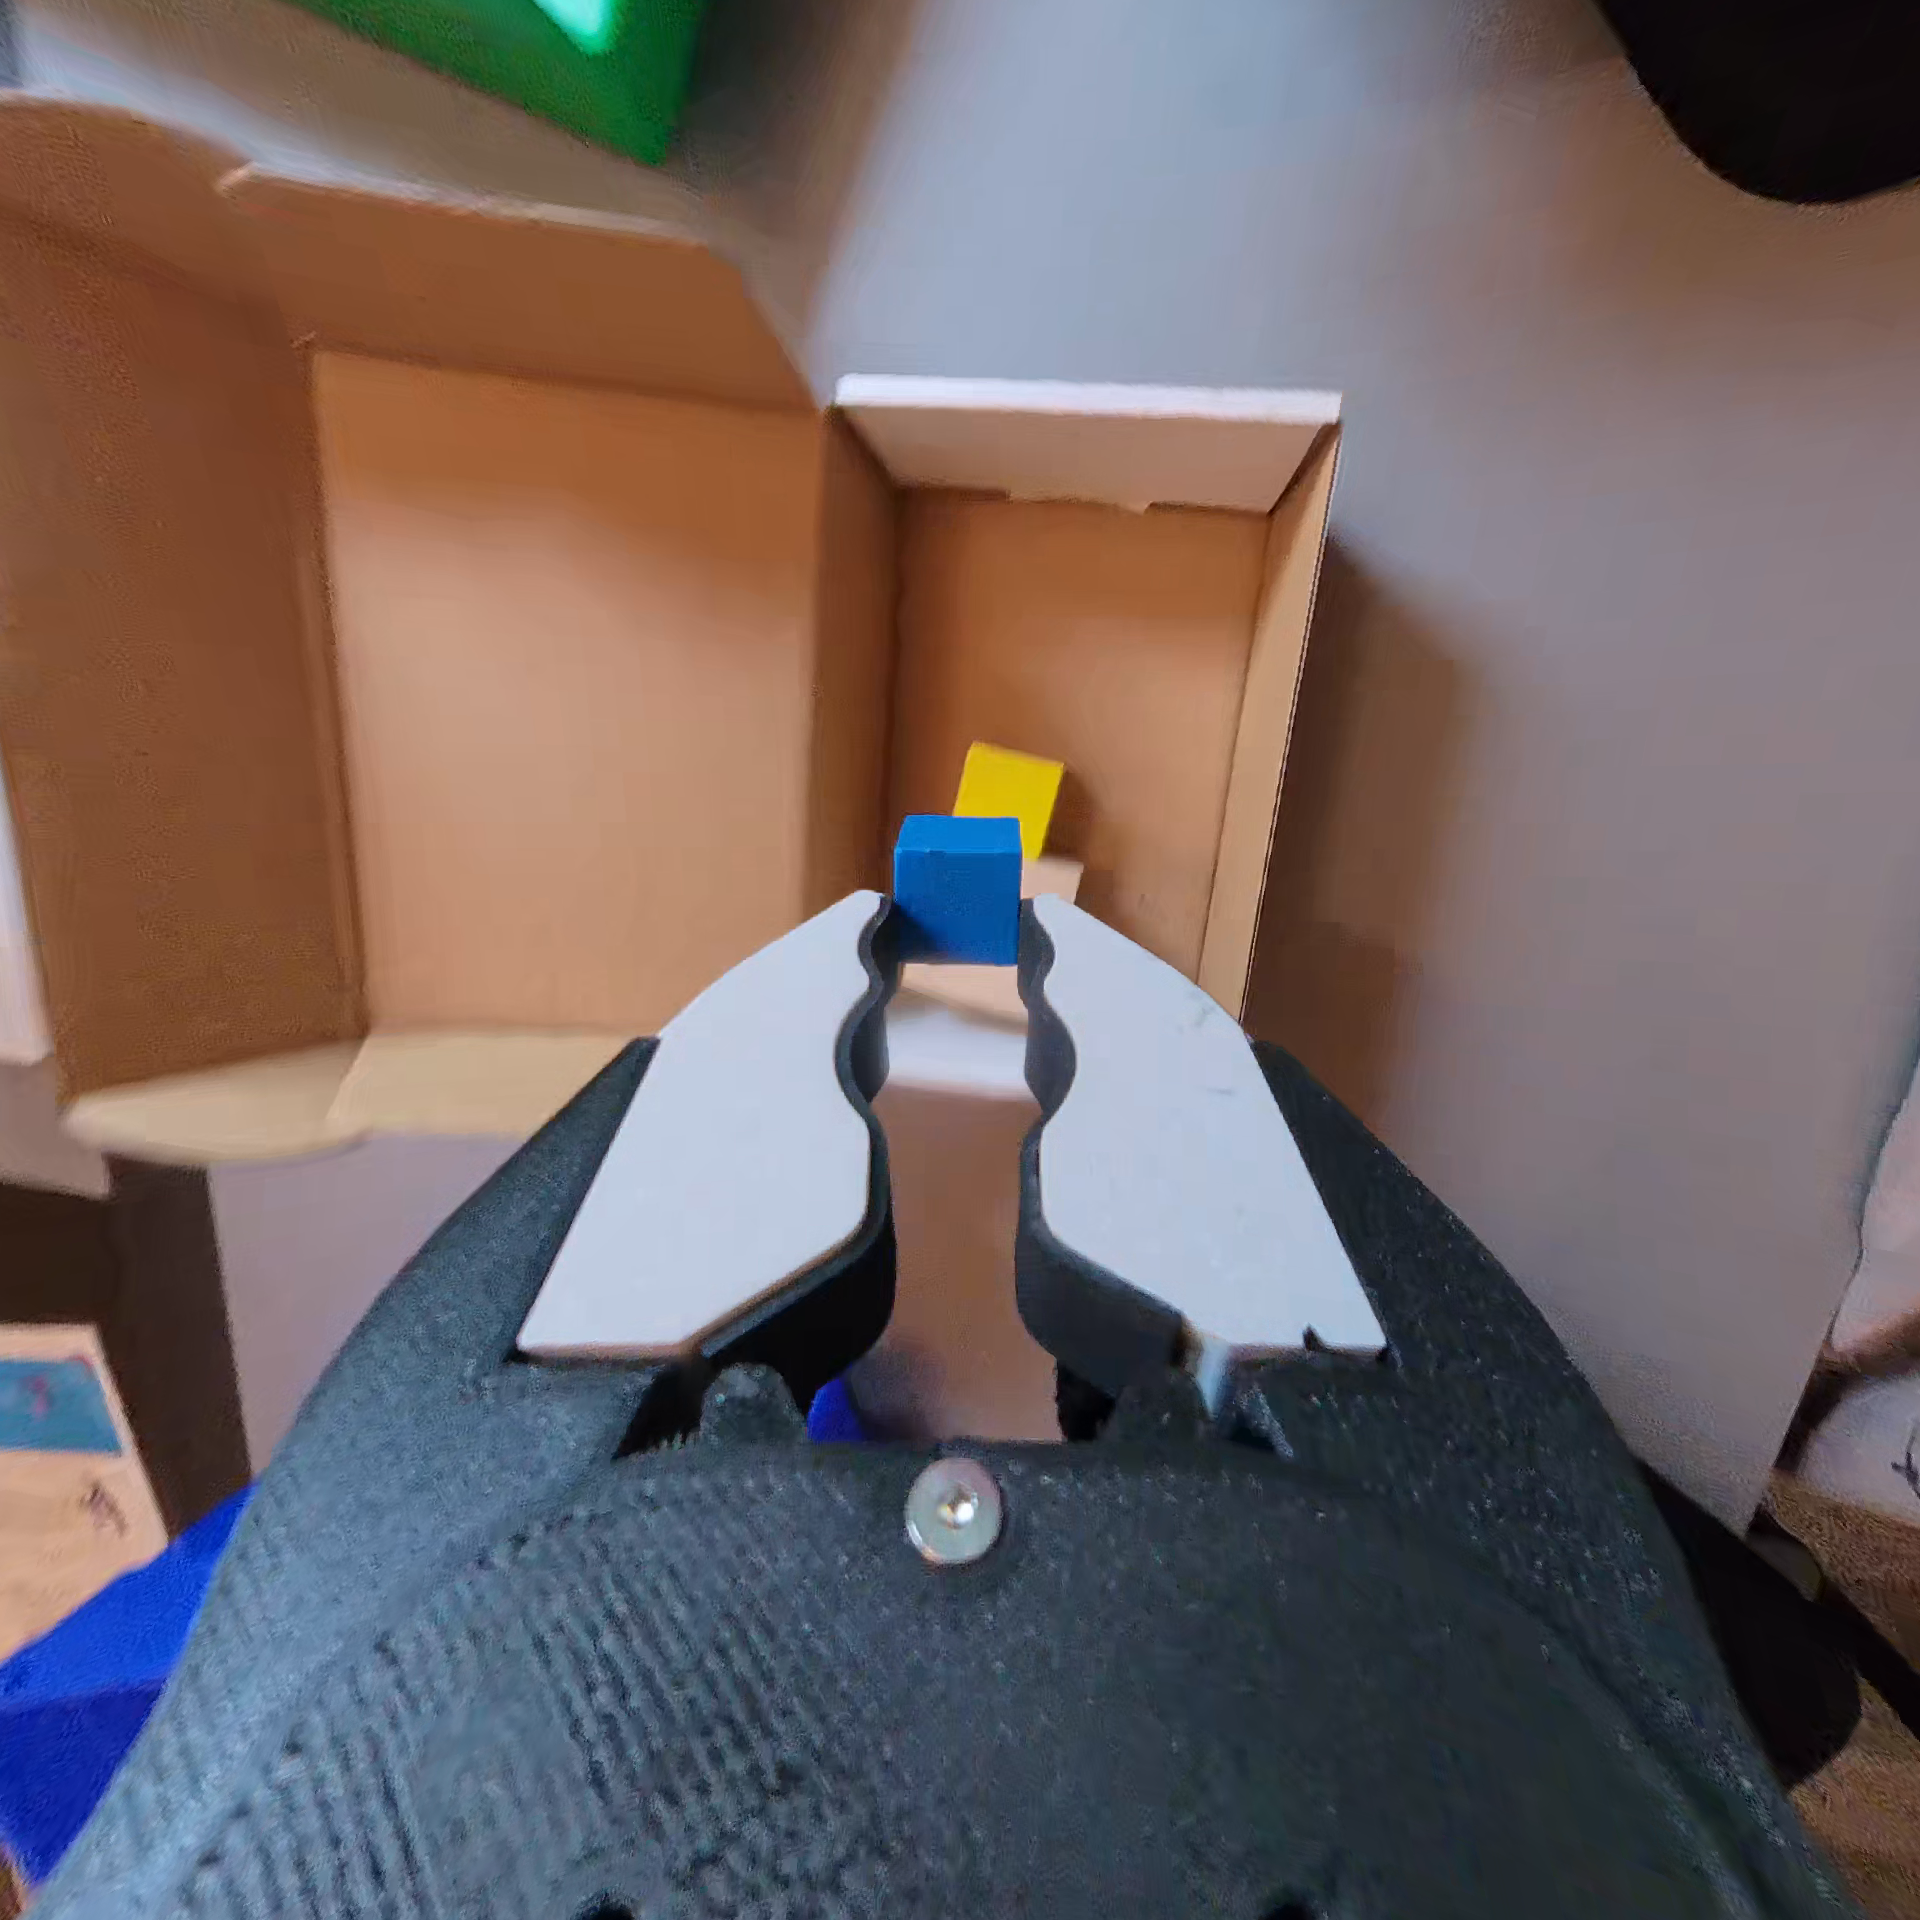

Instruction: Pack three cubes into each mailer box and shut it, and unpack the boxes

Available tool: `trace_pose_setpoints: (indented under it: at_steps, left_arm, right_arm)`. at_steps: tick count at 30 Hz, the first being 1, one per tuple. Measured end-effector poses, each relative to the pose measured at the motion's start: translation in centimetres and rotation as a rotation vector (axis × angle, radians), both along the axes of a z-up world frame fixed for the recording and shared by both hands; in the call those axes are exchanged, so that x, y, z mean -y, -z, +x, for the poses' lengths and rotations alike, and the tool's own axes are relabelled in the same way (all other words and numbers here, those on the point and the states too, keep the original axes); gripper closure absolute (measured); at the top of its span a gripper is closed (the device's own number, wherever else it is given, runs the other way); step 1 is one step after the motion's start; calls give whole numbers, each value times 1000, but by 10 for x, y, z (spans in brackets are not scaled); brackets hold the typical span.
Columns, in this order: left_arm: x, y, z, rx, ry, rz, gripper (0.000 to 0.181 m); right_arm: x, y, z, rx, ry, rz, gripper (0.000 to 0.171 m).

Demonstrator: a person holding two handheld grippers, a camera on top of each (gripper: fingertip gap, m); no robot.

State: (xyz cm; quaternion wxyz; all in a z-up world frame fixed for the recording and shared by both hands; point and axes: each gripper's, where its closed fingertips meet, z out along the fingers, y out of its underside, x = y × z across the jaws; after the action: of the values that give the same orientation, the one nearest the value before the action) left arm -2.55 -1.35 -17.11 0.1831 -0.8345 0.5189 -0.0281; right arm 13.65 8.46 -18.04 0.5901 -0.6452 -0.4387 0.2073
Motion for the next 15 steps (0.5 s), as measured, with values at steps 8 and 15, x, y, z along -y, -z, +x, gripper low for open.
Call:
trace_pose_setpoints:
  at_steps: [8, 15]
  left_arm:
    - [-16, 73, 51, -104, 95, -135, 159]
    - [-14, 92, 50, -148, 117, -164, 159]
  right_arm:
    - [-12, -16, 16, -100, 56, -23, 146]
    - [-10, -24, 18, -128, 48, -9, 146]
